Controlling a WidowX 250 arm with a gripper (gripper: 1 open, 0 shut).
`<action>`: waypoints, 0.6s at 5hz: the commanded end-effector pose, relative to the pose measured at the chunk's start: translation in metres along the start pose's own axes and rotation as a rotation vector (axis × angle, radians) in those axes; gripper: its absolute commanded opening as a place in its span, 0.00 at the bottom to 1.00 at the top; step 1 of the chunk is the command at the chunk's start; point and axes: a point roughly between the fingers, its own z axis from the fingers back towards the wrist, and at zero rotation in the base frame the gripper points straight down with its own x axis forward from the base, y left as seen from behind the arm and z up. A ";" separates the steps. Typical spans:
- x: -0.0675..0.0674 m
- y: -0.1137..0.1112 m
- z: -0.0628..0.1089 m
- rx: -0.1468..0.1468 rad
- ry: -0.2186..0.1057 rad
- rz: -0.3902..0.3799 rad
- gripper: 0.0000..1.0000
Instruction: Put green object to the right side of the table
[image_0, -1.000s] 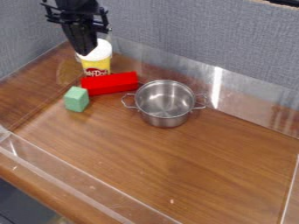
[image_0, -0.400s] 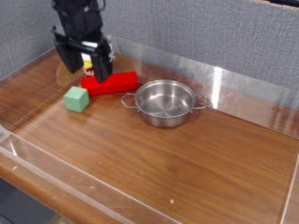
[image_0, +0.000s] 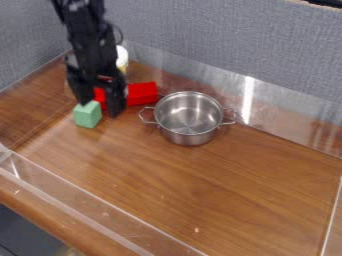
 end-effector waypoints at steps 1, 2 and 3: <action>0.006 0.008 -0.005 0.036 -0.010 0.021 1.00; 0.008 0.011 -0.020 0.046 0.011 0.027 1.00; 0.010 0.014 -0.032 0.051 0.029 0.034 1.00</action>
